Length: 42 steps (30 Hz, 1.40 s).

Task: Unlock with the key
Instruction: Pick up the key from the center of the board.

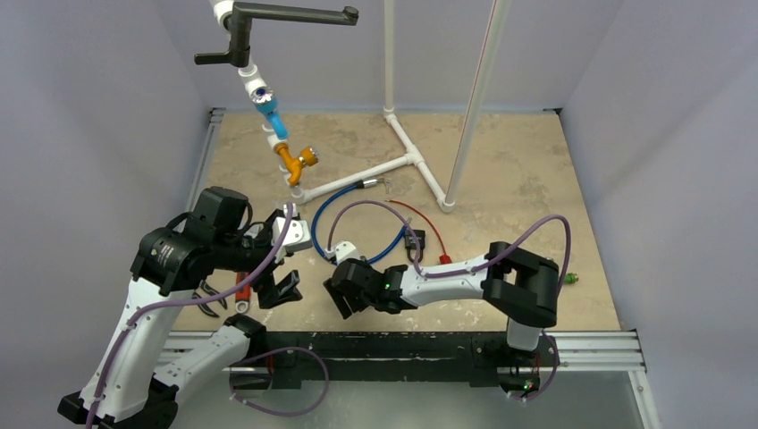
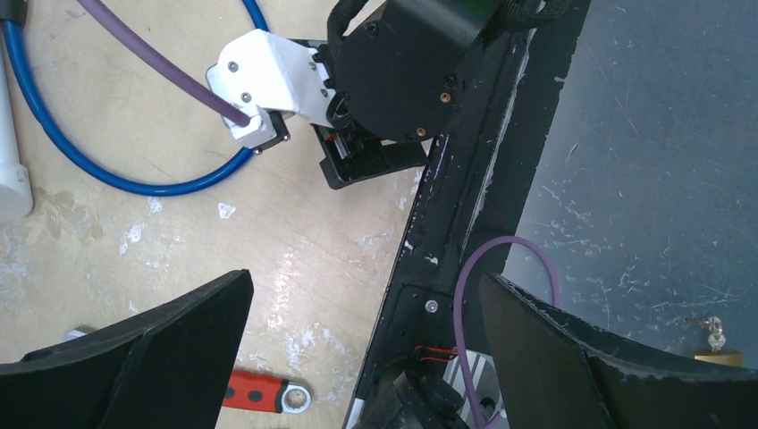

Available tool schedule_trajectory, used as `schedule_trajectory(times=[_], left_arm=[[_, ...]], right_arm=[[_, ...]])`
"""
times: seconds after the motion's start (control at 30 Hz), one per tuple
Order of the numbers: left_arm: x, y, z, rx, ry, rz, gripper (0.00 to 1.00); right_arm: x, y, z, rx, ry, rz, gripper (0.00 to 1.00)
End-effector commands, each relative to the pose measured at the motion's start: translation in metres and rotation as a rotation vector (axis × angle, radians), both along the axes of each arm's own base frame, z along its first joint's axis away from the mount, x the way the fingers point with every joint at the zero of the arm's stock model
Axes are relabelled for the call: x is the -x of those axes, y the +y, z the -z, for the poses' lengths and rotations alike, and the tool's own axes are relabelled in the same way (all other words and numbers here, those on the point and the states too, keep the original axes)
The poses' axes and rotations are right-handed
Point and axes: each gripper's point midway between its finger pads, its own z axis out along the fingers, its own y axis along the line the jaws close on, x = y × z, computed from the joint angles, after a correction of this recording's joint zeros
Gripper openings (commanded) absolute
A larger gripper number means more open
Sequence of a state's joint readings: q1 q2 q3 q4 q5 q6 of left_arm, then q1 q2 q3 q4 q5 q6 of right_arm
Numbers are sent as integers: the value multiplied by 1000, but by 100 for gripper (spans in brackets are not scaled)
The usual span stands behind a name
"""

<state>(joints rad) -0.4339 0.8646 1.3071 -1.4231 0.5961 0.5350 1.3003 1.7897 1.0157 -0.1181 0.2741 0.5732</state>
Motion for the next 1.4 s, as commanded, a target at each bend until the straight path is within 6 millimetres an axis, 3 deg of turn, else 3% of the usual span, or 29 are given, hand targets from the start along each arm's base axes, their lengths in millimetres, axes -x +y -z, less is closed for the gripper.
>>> schedule_trajectory(times=[0.0, 0.17, 0.43, 0.63, 0.93, 1.03, 1.17, 1.37], left_arm=[[-1, -4, -13, 37, -32, 16, 100], [0, -5, -14, 41, -32, 17, 100], [-1, -4, -16, 36, -37, 19, 100], [-2, -4, -16, 36, -40, 23, 100], [-2, 6, -9, -31, -62, 37, 100], [-6, 13, -3, -77, -84, 35, 100], [-8, 13, 0, -94, -106, 79, 100], [-23, 8, 14, -114, -177, 166, 100]], right_arm=[[-5, -18, -14, 14, -52, 18, 64], [-7, -30, -8, 55, -64, 28, 59], [-2, -15, -5, 45, -55, 0, 52], [5, -18, 6, 87, -56, -1, 45], [4, -30, 17, 136, -73, 32, 24], [2, -29, 10, 123, -89, 28, 16], [0, -34, -13, 73, -137, -1, 7], [3, -48, -59, -18, -221, -91, 5]])
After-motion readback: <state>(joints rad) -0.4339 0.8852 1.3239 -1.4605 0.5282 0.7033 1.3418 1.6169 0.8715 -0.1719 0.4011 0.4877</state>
